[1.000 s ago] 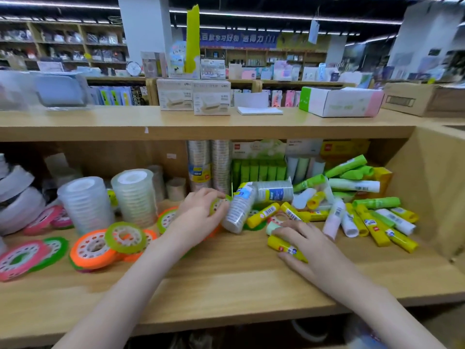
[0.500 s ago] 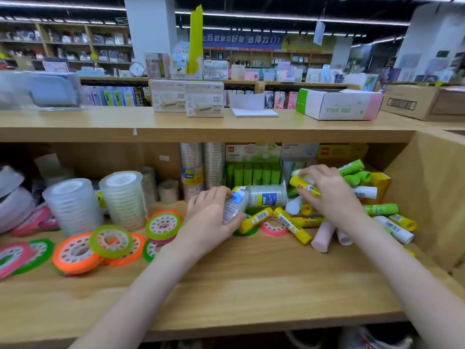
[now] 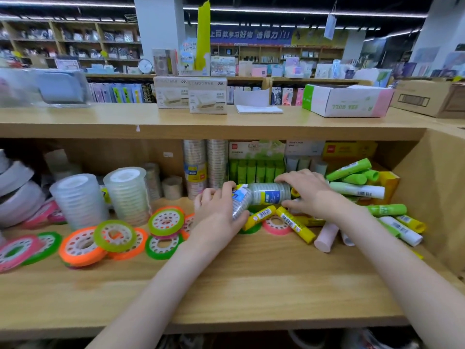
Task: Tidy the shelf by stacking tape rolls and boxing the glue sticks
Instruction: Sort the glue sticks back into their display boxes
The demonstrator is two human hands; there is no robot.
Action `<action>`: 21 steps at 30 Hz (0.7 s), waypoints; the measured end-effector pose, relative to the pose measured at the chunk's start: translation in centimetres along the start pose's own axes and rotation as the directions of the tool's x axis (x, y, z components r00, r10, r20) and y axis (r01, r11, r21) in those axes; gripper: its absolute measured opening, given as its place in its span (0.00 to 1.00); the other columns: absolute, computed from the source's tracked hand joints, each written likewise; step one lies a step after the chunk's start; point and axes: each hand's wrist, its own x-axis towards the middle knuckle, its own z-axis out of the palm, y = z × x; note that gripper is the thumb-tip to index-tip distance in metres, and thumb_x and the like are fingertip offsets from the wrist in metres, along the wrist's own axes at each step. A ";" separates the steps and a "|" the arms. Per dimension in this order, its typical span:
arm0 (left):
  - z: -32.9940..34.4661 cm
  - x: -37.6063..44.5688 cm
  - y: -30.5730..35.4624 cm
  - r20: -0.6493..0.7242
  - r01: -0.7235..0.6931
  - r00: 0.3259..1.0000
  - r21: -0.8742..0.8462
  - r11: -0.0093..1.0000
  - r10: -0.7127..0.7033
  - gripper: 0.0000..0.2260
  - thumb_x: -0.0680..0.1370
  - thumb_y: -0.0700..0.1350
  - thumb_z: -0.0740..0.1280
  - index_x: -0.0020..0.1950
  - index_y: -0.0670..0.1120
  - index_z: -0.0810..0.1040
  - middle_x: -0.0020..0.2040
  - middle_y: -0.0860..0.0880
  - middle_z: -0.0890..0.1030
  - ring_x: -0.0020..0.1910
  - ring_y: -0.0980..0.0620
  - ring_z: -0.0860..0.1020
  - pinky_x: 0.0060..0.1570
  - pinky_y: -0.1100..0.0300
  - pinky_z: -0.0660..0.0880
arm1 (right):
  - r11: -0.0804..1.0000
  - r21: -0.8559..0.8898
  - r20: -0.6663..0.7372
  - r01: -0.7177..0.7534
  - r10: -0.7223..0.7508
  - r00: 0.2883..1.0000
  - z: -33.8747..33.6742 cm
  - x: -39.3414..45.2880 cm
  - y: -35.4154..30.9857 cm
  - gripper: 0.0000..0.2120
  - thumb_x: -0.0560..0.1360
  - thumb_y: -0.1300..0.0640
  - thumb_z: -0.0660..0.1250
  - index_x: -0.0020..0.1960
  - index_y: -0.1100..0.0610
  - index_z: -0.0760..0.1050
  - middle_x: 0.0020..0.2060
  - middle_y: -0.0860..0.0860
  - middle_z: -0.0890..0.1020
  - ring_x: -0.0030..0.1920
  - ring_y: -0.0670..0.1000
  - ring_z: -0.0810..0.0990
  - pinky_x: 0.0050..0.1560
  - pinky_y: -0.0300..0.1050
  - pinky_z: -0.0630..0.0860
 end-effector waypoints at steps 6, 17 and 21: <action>-1.2 -1.2 -0.7 -0.237 -0.070 0.971 -0.409 0.910 -0.031 0.20 0.76 0.46 0.66 0.66 0.47 0.66 0.59 0.49 0.73 0.58 0.49 0.67 0.61 0.55 0.64 | 0.975 0.177 -0.288 0.134 -0.079 0.954 0.7 0.1 0.8 0.21 0.70 0.55 0.72 0.60 0.53 0.70 0.54 0.48 0.72 0.59 0.53 0.67 0.58 0.46 0.63; -7.2 -6.2 -9.6 -0.453 -0.070 0.892 -0.120 0.990 0.008 0.22 0.71 0.43 0.66 0.65 0.49 0.67 0.55 0.52 0.75 0.53 0.50 0.71 0.54 0.61 0.65 | 0.743 0.442 -0.551 0.503 -0.218 0.806 0.2 1.1 -10.4 0.18 0.68 0.60 0.74 0.52 0.53 0.69 0.50 0.48 0.69 0.50 0.41 0.70 0.49 0.33 0.73; -7.1 -7.2 -11.6 -0.366 0.006 0.930 0.146 0.989 0.048 0.22 0.70 0.46 0.64 0.65 0.49 0.70 0.56 0.49 0.77 0.54 0.47 0.70 0.51 0.50 0.70 | 0.768 0.470 -0.447 0.434 -0.217 0.868 2.7 4.4 -14.6 0.18 0.69 0.58 0.73 0.55 0.57 0.71 0.52 0.49 0.71 0.52 0.48 0.73 0.51 0.47 0.74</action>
